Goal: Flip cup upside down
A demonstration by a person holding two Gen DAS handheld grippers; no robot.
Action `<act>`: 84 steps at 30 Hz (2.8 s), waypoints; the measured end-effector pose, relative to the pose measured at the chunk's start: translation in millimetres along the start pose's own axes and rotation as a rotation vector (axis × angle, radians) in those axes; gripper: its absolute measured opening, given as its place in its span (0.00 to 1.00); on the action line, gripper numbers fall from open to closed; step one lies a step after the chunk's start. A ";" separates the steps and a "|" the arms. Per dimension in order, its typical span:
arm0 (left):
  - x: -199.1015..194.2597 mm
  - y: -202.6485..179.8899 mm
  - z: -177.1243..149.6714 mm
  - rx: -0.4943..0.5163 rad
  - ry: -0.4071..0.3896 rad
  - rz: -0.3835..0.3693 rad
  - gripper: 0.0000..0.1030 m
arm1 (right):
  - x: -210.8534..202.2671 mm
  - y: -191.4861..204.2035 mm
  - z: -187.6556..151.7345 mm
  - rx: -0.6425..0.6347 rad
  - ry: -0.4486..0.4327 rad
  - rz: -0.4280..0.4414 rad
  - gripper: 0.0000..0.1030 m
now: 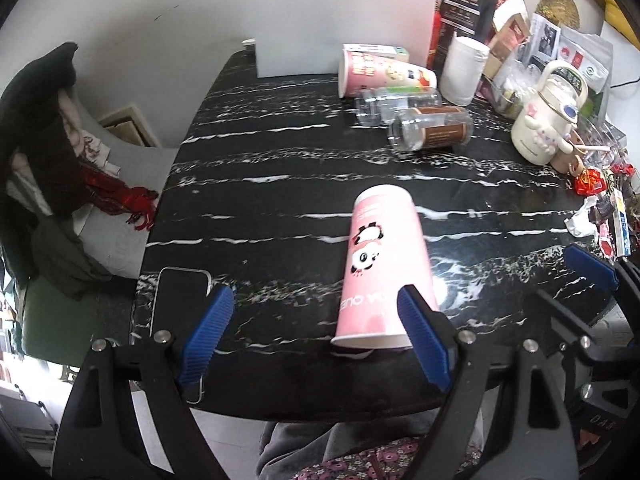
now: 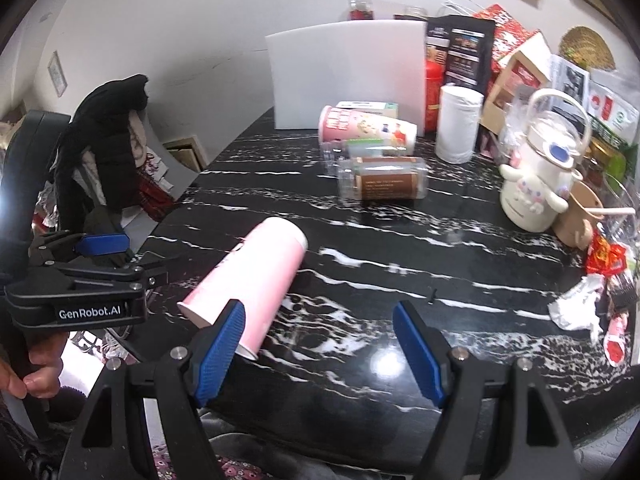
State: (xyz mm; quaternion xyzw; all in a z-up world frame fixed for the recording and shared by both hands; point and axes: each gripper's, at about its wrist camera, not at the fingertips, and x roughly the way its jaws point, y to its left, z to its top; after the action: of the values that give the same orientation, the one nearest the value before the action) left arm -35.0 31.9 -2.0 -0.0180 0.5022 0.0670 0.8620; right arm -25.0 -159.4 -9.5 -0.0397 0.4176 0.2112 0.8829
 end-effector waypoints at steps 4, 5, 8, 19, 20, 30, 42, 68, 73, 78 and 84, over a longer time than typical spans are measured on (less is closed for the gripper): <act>5.0 16.5 -9.5 -0.018 0.019 0.013 0.81 | 10.0 12.8 2.8 -0.012 0.017 0.028 0.74; 7.4 21.5 -12.0 -0.024 0.025 0.017 0.81 | 13.2 16.0 3.5 -0.015 0.022 0.037 0.74; 12.9 32.2 -18.0 -0.034 0.037 0.032 0.81 | 23.2 24.7 5.9 -0.014 0.038 0.055 0.74; 40.1 75.9 -25.3 -0.086 0.081 0.036 0.81 | 60.6 47.2 25.5 0.045 0.081 0.090 0.74; 42.1 78.9 -24.9 -0.087 0.082 0.037 0.81 | 65.5 48.7 28.7 0.057 0.087 0.099 0.74; 61.3 109.0 -17.4 -0.118 0.094 0.073 0.81 | 123.6 64.1 55.5 0.154 0.215 0.091 0.74; 91.6 126.1 -9.2 -0.128 0.128 0.055 0.81 | 179.9 77.5 65.9 0.187 0.358 0.034 0.76; 109.2 115.3 -5.8 -0.113 0.151 0.002 0.81 | 184.6 88.1 67.0 0.057 0.407 0.069 0.73; 101.4 100.8 -4.5 -0.089 0.141 -0.011 0.81 | 164.0 78.8 67.1 0.064 0.363 0.095 0.73; 93.0 85.9 -3.9 -0.068 0.132 -0.016 0.81 | 147.3 66.1 63.7 0.078 0.326 0.124 0.73; 87.8 66.4 -0.8 -0.043 0.132 -0.031 0.81 | 129.0 42.1 59.4 0.087 0.281 0.112 0.73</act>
State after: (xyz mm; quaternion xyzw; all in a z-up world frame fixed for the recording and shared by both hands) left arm -1.8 106.1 -76.2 -0.0489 0.5560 0.0630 0.8274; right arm 73.2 -62.7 -63.8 -0.0072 0.5474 0.2340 0.8034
